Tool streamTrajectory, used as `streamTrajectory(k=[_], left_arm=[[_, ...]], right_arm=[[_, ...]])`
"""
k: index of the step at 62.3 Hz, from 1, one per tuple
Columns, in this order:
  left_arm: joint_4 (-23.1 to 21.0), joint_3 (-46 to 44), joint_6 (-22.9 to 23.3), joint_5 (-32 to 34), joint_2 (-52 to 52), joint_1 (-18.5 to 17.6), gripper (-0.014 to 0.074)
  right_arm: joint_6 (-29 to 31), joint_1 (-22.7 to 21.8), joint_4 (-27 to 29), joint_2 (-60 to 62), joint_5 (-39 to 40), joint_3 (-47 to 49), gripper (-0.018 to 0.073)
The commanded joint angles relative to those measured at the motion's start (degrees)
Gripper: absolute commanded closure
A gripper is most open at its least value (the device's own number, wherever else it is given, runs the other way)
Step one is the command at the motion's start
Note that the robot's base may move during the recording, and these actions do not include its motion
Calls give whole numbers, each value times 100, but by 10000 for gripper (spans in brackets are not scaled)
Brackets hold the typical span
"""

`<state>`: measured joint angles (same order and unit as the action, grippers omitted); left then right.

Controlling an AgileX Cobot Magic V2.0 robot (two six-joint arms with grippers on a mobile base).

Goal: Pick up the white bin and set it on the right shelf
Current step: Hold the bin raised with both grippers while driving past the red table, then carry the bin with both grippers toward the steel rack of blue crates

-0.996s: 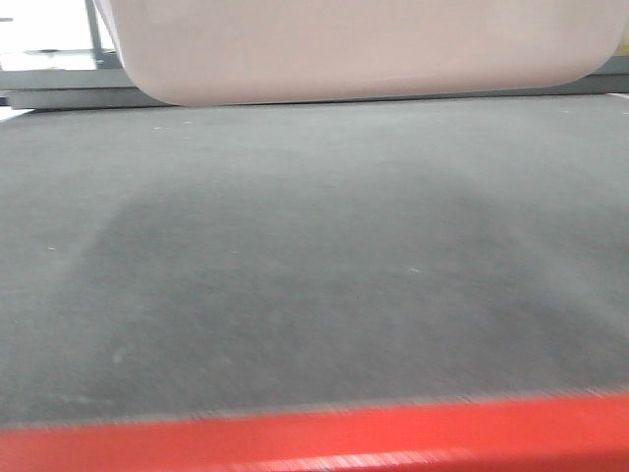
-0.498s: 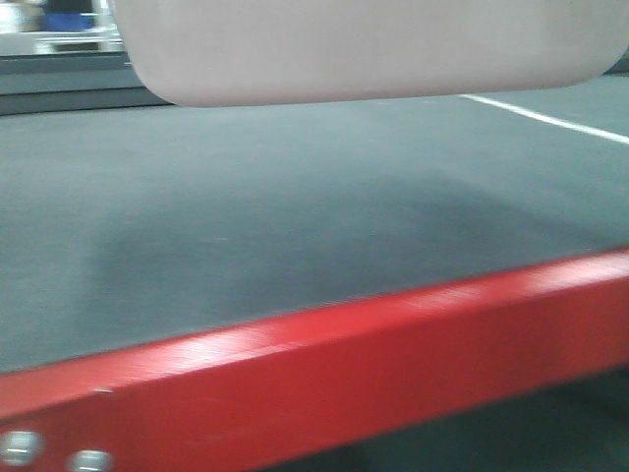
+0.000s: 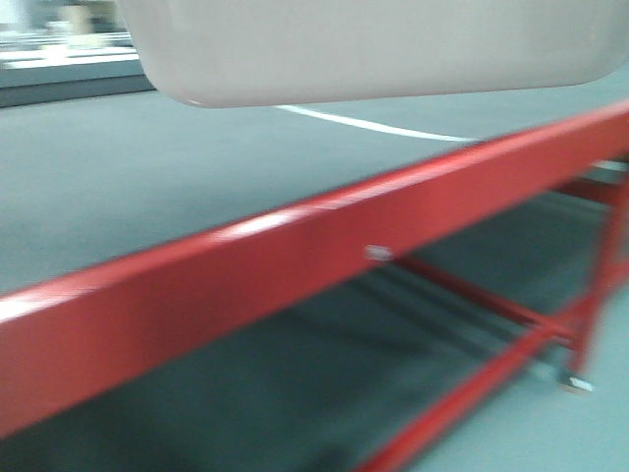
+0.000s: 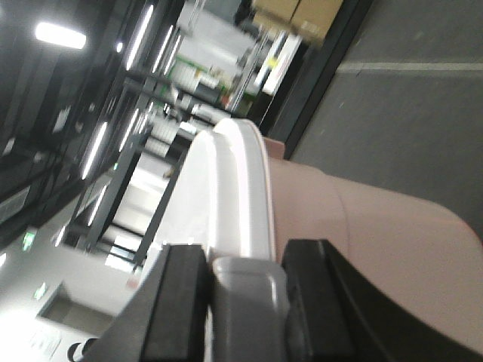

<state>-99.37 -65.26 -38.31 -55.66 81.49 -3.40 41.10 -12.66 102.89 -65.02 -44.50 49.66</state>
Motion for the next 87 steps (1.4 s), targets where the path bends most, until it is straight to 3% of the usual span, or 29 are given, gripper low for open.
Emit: streamTrajectory(k=[1,87], left_arm=[[-239,-206,-129,-2030,-275,-301,723],[-239,-206,-129,-2030,-275,-301,723]], right_arm=[[-18,197,504,149,-1020,249,499],[-18,191,504,149,-1021,249,499]])
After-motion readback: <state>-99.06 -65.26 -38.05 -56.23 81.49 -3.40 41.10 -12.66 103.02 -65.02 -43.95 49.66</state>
